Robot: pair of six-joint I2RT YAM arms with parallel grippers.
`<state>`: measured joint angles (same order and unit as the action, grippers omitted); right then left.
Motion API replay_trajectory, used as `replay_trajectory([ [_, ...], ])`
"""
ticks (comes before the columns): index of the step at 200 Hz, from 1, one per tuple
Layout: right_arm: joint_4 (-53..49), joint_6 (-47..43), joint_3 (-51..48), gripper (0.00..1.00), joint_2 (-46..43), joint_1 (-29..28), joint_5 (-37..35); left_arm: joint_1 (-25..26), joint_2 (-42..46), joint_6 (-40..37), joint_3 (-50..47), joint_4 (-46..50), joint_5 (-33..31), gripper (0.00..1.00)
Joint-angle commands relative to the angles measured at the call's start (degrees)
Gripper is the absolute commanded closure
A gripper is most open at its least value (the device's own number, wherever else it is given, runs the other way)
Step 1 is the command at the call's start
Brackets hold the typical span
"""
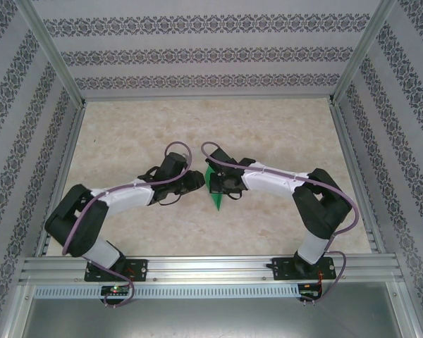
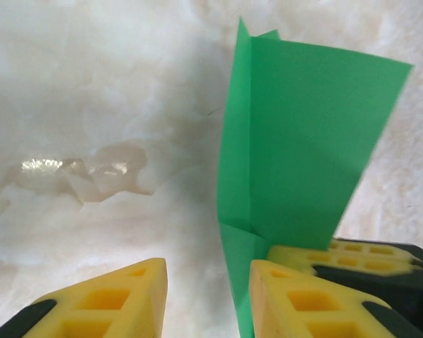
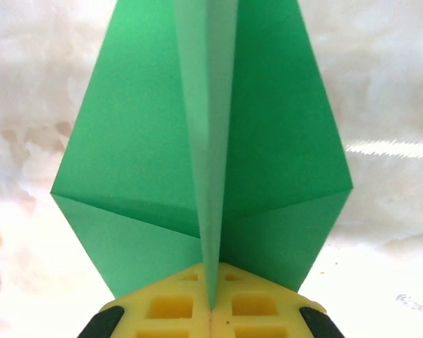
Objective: Fold a paper plane with a square sheet of paper (pick it up from the middle)
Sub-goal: Move a paper plane to the center of the table.
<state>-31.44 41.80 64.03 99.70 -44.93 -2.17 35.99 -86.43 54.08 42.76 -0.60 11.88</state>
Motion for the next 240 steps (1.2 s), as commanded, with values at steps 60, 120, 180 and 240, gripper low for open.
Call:
replay_trajectory([
  [60, -6.8, -2.6, 8.6, 0.84, 9.0, 0.6, -5.1, -1.9, 12.2, -0.9, -4.0, 6.4, -13.4, 0.62],
  [120, -6.0, -2.7, 7.2, 0.78, 11.5, 0.6, -4.5, -2.5, 11.9, -1.1, -4.0, 6.3, -12.8, 0.62],
  [180, -4.7, -2.1, 5.8, 0.78, 14.4, 0.3, -3.8, -2.5, 10.5, -1.3, -2.9, 6.9, -12.0, 0.62],
  [240, -6.6, -2.3, 7.3, 0.77, 15.8, 0.0, -4.8, -2.5, 10.2, -1.4, -2.5, 7.7, -11.8, 0.61],
])
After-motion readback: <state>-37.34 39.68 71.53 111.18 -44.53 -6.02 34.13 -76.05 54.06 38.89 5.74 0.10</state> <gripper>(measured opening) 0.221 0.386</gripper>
